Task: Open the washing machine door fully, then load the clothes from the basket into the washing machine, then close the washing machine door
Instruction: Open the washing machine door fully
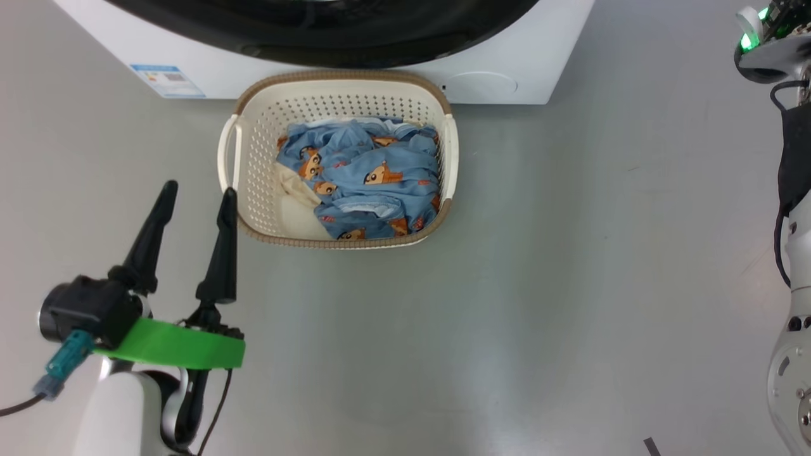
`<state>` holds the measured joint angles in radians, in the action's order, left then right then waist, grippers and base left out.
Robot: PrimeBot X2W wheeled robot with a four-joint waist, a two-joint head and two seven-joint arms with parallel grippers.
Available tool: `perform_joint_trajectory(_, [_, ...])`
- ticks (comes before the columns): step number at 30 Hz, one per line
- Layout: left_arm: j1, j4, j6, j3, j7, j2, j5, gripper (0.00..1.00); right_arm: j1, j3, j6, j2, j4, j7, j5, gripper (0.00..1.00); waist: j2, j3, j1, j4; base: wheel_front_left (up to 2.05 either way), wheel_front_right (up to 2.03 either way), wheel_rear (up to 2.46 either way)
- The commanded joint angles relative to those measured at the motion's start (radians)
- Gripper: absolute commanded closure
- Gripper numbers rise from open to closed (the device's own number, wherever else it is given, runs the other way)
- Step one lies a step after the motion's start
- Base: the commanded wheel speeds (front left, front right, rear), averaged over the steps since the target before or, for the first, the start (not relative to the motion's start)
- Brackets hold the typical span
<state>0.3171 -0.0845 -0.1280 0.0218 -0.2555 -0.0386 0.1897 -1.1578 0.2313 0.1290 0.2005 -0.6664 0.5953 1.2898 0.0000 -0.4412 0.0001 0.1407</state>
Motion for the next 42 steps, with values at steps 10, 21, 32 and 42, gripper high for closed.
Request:
perform_joint_trajectory(10, [0.050,0.054,-0.003,-0.034,-0.006,-0.014,-0.002,0.00,-0.140,0.018,0.002,-0.045,0.010,0.052,-0.026,1.00,0.0000,-0.066,-0.0001,0.035,0.00,0.00,0.00])
perform_joint_trajectory(21, [0.081,0.068,-0.003,-0.013,-0.006,-0.012,0.036,0.00,-0.237,0.053,0.002,-0.073,-0.017,0.074,-0.115,1.00,0.0000,-0.125,-0.0001,0.060,0.00,0.00,0.00])
perform_joint_trajectory(32, [0.109,0.086,-0.003,0.003,-0.006,-0.012,0.055,0.00,-0.321,0.099,0.002,-0.101,-0.033,0.095,-0.206,1.00,0.0000,-0.186,-0.0001,0.090,0.00,0.00,0.00])
perform_joint_trajectory(42, [0.122,0.085,-0.003,0.008,-0.006,-0.012,0.072,0.00,-0.324,0.113,0.002,-0.136,-0.024,0.195,-0.250,1.00,0.0000,-0.196,-0.0001,0.095,0.00,0.00,0.00])
